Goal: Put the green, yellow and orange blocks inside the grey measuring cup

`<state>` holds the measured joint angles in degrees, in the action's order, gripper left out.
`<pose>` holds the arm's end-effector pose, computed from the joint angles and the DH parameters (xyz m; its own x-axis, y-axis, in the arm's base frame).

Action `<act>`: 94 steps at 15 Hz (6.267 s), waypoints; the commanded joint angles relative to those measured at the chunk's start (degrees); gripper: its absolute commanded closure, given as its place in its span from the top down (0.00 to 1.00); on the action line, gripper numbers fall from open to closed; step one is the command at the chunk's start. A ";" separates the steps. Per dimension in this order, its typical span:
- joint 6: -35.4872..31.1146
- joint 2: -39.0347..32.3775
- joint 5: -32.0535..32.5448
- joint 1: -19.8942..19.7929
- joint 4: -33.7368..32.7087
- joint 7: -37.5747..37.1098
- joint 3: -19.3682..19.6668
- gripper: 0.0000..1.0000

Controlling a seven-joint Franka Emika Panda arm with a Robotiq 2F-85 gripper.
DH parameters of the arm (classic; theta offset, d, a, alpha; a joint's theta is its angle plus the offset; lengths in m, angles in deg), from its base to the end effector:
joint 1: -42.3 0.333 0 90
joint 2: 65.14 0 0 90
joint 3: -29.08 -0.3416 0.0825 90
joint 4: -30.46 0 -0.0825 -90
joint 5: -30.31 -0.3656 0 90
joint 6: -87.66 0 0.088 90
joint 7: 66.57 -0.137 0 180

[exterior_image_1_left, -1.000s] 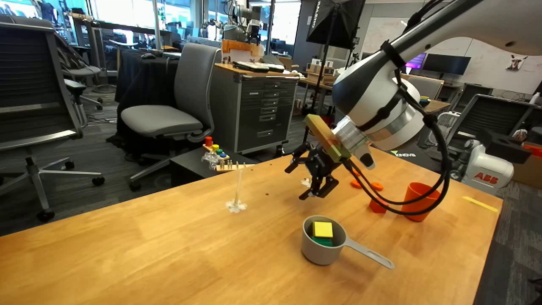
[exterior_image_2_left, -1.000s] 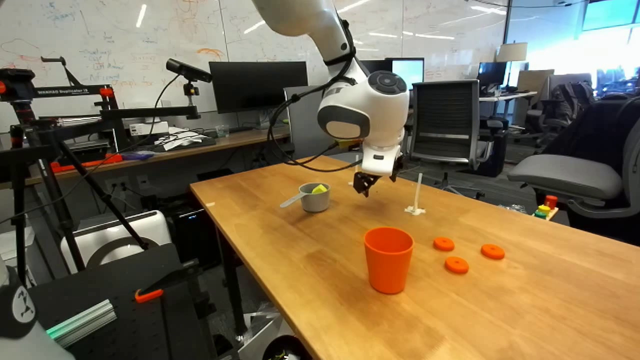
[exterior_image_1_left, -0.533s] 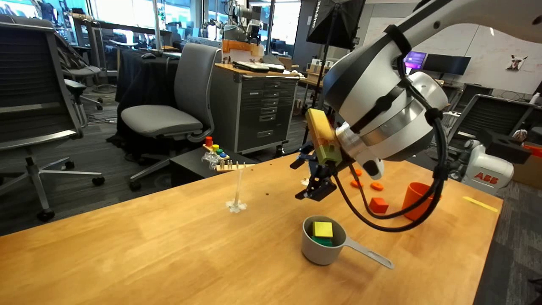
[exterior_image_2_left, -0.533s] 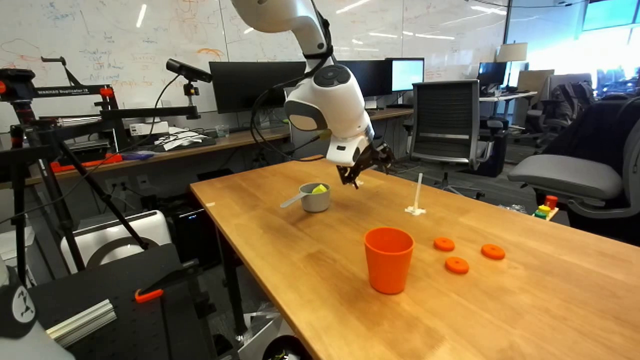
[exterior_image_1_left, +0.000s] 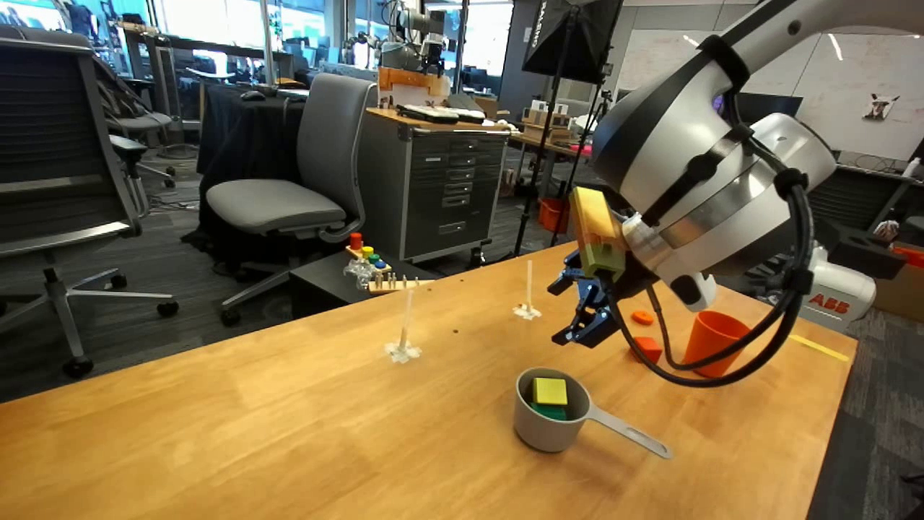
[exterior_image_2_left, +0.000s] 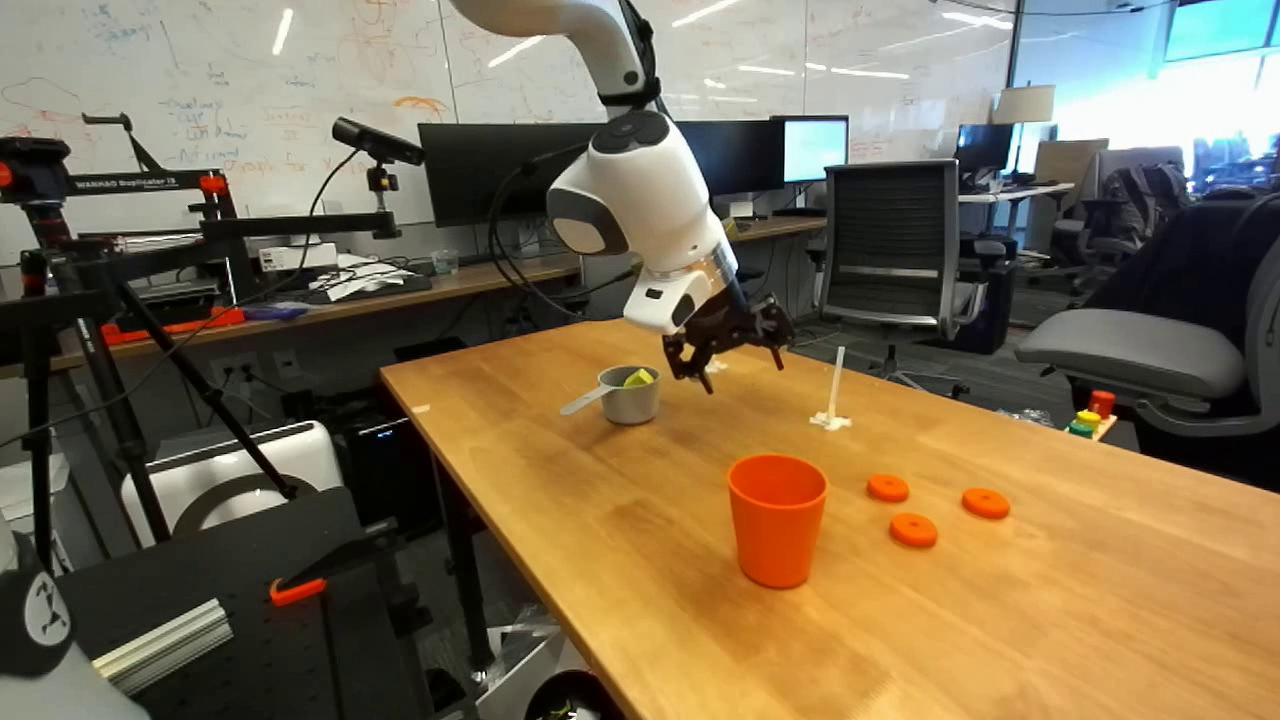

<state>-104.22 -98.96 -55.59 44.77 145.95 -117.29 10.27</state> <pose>0.5847 0.0967 0.1991 -0.4590 -0.7968 -0.3930 -0.7181 0.5932 -0.3640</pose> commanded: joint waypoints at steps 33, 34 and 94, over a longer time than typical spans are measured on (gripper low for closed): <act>25.45 3.74 22.06 4.55 10.08 -32.10 17.65 1.00; 24.95 3.79 22.57 4.88 10.58 -32.42 17.98 1.00; 9.11 9.91 27.58 16.50 10.97 -18.71 12.86 0.12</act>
<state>-93.78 -89.92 -30.72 57.12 157.22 -134.06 21.41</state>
